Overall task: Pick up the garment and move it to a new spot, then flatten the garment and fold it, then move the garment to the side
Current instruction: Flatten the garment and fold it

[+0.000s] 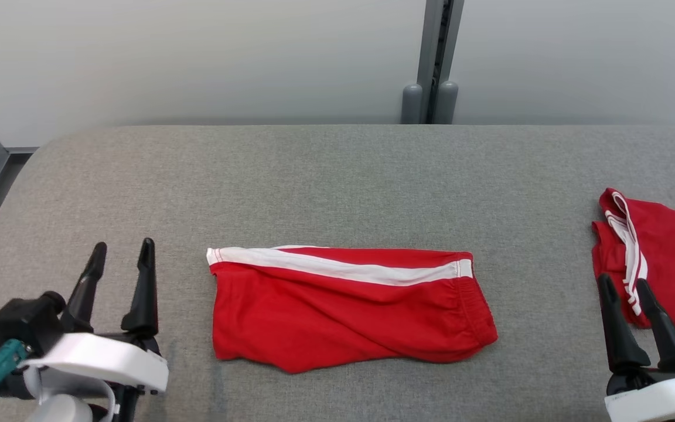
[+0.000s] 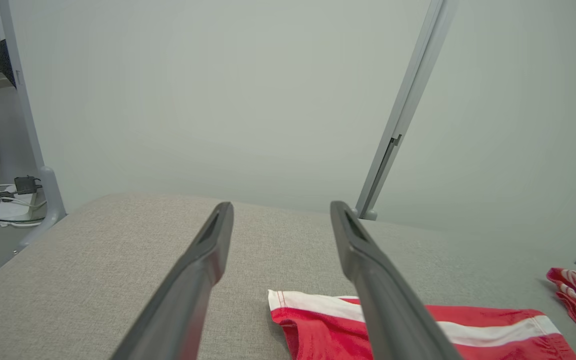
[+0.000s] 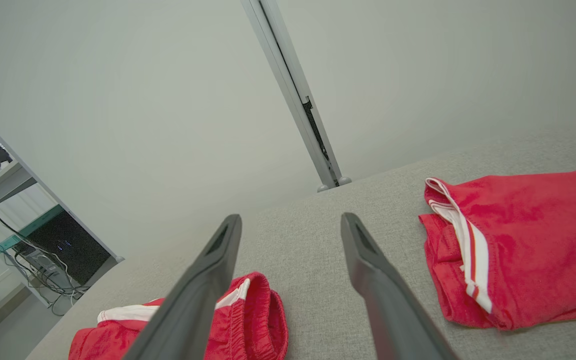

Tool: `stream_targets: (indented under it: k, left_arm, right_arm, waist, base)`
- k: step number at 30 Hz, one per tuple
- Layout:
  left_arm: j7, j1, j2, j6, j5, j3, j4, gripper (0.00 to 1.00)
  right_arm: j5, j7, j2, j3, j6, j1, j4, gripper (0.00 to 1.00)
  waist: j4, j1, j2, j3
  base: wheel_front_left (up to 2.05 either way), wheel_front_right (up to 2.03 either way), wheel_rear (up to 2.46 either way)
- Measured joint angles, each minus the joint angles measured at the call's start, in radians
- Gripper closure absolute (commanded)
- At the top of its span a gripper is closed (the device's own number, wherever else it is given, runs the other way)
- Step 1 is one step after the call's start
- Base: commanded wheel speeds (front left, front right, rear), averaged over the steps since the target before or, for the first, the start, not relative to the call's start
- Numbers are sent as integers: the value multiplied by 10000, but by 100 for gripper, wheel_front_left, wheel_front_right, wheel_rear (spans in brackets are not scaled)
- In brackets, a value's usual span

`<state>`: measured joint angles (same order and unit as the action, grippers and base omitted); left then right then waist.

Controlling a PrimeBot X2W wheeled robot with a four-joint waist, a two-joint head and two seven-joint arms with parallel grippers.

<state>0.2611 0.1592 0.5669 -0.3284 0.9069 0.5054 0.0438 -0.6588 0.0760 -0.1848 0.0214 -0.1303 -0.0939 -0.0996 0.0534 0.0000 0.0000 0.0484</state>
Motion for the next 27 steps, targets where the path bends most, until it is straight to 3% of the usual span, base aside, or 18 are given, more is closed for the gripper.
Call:
stream_targets:
  k: [5,8,19,27]
  left_arm:
    - [6,-834,-1139,606,-880,-474,-61,0]
    - [6,-971,-1499,974,-1185,-616,-290,0]
    - [6,-725,-2161,1789,-1703,-537,-842,0]
    - [6,-515,-2447,2042,-1847,-481,-1218,0]
  right_arm:
    - [568,205,13,163,0,-146,669,0]
    - [719,-44,27,318,0,-67,1060,0]
    - [1530,-1392,263,1039,-2,1947,3459,0]
    - [2395,-2006,625,382,-2,2565,5356,0]
  waist:
    - [305,0,0,-161]
    - [497,0,0,-266]
    - [1407,0,0,-282]
    - [2212,0,0,-13]
  base:
    - [0,0,0]
    - [0,0,0]
    - [0,0,0]
    - [0,0,0]
